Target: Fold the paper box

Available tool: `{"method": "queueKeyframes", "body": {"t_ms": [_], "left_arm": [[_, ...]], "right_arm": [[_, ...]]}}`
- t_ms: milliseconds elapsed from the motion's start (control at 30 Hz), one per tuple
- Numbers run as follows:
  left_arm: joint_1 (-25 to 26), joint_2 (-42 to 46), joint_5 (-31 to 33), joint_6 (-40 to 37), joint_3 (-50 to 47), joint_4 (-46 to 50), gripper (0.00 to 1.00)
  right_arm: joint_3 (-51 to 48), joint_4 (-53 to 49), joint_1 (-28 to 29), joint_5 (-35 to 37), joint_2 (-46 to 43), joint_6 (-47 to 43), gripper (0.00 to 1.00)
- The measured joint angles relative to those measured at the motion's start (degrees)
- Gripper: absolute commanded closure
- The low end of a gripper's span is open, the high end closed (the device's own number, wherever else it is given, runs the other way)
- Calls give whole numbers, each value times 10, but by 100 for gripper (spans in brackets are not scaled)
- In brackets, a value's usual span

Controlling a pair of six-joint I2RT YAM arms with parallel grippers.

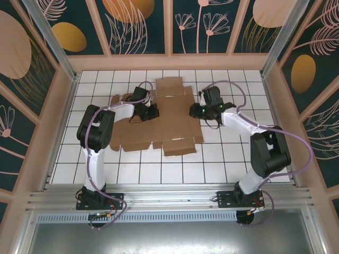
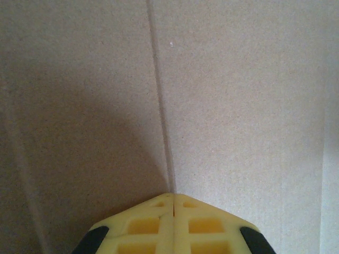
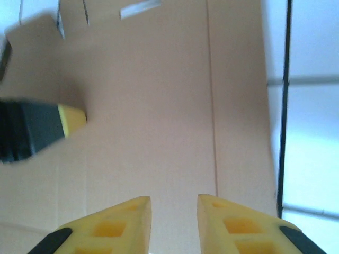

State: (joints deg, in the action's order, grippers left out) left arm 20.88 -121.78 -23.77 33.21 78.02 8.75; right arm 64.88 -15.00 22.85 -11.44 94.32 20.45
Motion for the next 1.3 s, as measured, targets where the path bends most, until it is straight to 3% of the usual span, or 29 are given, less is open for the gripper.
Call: {"method": "queueKeyframes", "body": {"t_ms": [233, 500, 833, 1300], "left_arm": [[0, 0, 0, 0, 0, 0, 100], [0, 0, 0, 0, 0, 0, 100], [0, 0, 0, 0, 0, 0, 100], [-9, 0, 4, 0, 1, 0, 100]], "right_arm": [[98, -34, -46, 4, 134, -47, 42], [144, -82, -53, -6, 224, -71, 41], [165, -94, -40, 15, 240, -90, 63], [178, -99, -20, -38, 240, -90, 74]]}}
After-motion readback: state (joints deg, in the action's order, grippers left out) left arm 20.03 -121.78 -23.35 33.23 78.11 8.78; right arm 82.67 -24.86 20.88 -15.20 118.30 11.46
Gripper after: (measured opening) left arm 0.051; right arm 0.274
